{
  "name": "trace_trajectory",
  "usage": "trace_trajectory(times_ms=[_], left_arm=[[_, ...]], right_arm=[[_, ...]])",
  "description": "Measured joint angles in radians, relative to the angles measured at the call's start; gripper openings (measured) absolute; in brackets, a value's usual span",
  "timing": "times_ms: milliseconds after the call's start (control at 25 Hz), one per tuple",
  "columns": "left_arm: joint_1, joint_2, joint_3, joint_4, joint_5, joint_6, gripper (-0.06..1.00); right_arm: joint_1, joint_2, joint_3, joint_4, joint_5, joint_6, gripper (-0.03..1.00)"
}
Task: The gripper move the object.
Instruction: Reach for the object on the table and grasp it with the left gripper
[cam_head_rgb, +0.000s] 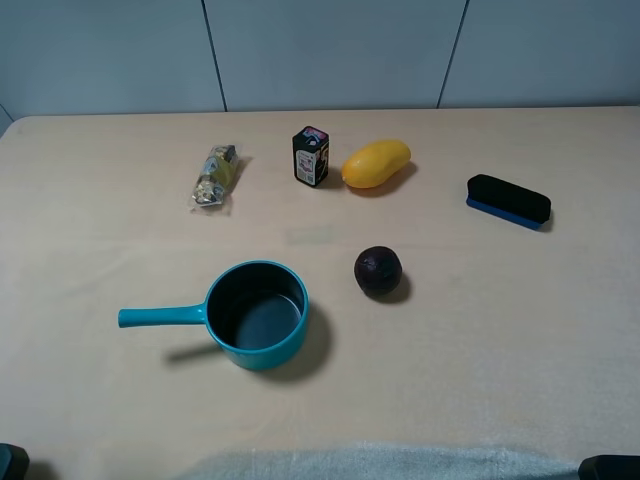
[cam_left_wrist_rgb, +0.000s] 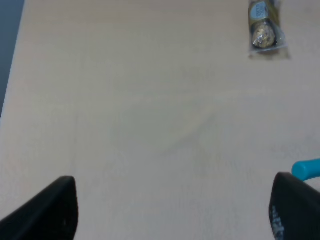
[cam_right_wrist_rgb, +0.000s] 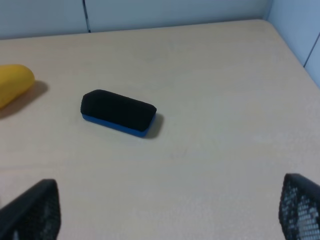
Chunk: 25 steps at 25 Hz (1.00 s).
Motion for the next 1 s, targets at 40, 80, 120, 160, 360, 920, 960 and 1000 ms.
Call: trace_trajectory(times_ms=[40, 80, 120, 160, 360, 920, 960, 1000], left_arm=[[0.0, 0.0, 0.0, 0.0, 0.0, 0.0, 0.77], [0.0, 0.0, 0.0, 0.0, 0.0, 0.0, 0.77], [0.0, 0.0, 0.0, 0.0, 0.0, 0.0, 0.77], [0.0, 0.0, 0.0, 0.0, 0.0, 0.0, 0.77], [0.0, 0.0, 0.0, 0.0, 0.0, 0.0, 0.77], [0.0, 0.0, 0.0, 0.0, 0.0, 0.0, 0.77], [0.0, 0.0, 0.0, 0.0, 0.0, 0.0, 0.77], [0.0, 0.0, 0.0, 0.0, 0.0, 0.0, 0.77]], right_arm=[[0.0, 0.0, 0.0, 0.0, 0.0, 0.0, 0.66], [0.0, 0.0, 0.0, 0.0, 0.0, 0.0, 0.66], [0.0, 0.0, 0.0, 0.0, 0.0, 0.0, 0.66], [0.0, 0.0, 0.0, 0.0, 0.0, 0.0, 0.66], [0.0, 0.0, 0.0, 0.0, 0.0, 0.0, 0.66], [0.0, 0.0, 0.0, 0.0, 0.0, 0.0, 0.66], [0.0, 0.0, 0.0, 0.0, 0.0, 0.0, 0.66], [0.0, 0.0, 0.0, 0.0, 0.0, 0.0, 0.66]])
